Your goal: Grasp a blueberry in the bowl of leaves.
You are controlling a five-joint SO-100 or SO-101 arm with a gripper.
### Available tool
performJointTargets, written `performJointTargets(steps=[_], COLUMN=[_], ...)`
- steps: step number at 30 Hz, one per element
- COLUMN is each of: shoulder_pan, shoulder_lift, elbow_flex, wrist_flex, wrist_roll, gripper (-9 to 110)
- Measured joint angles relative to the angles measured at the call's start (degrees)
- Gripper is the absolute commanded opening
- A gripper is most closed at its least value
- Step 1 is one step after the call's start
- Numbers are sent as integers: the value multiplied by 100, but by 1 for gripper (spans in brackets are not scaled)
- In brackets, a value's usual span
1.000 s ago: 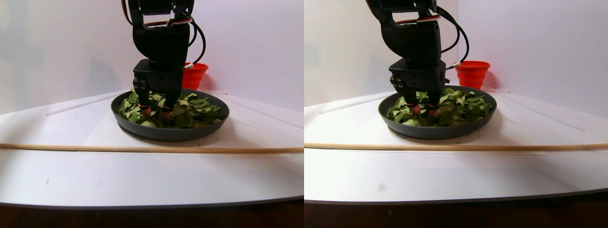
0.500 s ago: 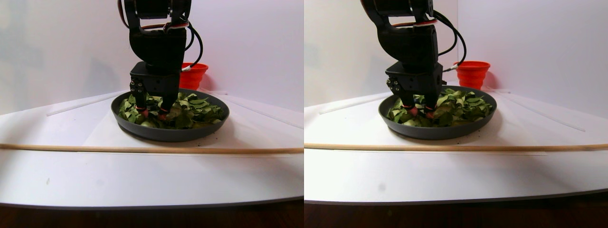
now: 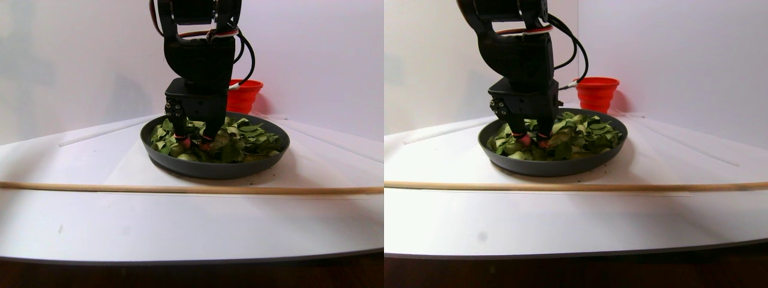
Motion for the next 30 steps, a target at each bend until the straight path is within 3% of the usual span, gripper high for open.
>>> performJointTargets(steps=[30], shoulder_pan=[53], shoulder_lift=[527], elbow_flex=[97], wrist_flex=[352], wrist_roll=[-343], gripper=[9])
